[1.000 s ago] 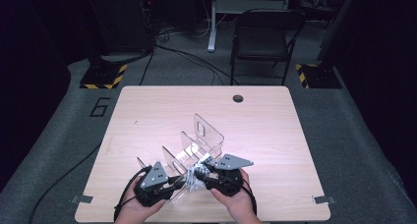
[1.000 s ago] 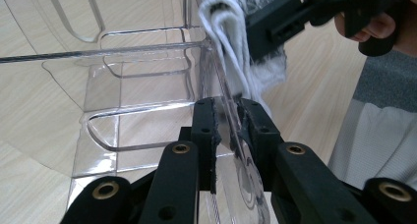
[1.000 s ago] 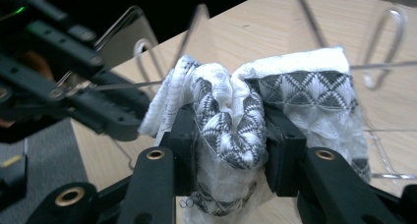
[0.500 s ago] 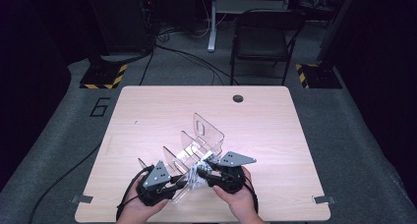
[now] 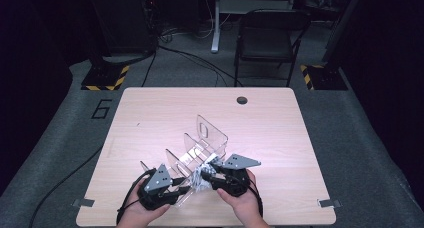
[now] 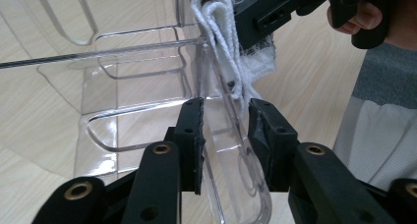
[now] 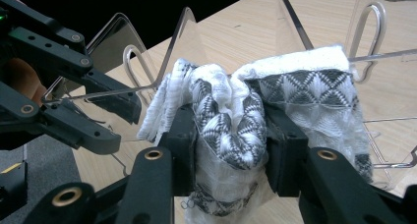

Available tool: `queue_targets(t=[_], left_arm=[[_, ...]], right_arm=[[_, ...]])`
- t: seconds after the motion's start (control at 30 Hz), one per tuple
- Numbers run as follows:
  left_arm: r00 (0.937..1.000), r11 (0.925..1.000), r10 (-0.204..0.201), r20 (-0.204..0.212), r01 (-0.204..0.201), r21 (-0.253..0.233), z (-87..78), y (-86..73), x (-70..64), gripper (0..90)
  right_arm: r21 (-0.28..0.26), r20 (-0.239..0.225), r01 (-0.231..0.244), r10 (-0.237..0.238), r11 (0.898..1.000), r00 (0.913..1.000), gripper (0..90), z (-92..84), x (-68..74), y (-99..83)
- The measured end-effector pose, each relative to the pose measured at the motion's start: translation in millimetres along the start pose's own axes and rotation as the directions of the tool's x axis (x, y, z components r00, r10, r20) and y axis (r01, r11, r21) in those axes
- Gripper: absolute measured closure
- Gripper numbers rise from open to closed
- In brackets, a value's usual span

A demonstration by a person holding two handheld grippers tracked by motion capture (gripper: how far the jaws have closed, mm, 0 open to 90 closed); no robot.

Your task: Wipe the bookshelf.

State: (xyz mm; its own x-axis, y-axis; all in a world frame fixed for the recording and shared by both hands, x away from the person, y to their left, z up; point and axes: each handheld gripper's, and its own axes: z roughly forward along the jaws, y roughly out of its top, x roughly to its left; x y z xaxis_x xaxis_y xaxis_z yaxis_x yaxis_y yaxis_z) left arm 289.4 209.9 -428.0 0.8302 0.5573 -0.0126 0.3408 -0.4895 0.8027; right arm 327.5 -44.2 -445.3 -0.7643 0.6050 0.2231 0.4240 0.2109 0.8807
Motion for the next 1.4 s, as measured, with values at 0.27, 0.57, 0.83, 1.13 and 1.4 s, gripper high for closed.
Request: queue_targets(t=[0.27, 0.57, 0.83, 1.13, 1.4], left_arm=[[0.9997, 0.9997, 0.023, 0.001, -0.023, -0.002, -10.1, -0.5, -0.3, 67.3], [0.9997, 0.9999, 0.009, 0.023, -0.008, -0.010, -6.3, -0.6, -0.9, 75.5], [0.9997, 0.9999, -0.001, 0.024, 0.002, -0.014, -4.9, -0.7, -0.2, 75.5], [0.9999, 0.9999, -0.003, 0.016, 0.003, -0.015, -1.3, 1.1, -1.4, 74.8], [0.9998, 0.9999, 0.006, 0.016, -0.006, -0.012, -1.4, 0.8, -2.6, 72.3]], right_arm=[[0.003, -0.009, -0.028, 0.028, 1.000, 0.9996, 60.1, 0.5, -3.2, -0.9], [0.004, -0.008, -0.028, 0.028, 1.000, 0.9996, 59.6, 0.8, -2.8, -0.6], [0.008, -0.005, -0.027, 0.027, 1.000, 0.9996, 59.2, 1.2, -1.6, -0.2], [0.013, -0.010, -0.015, 0.015, 1.000, 0.9998, 59.2, 2.9, -0.6, -1.4], [0.024, -0.002, -0.007, 0.007, 1.000, 1.0000, 59.3, 2.8, -2.8, 0.4]])
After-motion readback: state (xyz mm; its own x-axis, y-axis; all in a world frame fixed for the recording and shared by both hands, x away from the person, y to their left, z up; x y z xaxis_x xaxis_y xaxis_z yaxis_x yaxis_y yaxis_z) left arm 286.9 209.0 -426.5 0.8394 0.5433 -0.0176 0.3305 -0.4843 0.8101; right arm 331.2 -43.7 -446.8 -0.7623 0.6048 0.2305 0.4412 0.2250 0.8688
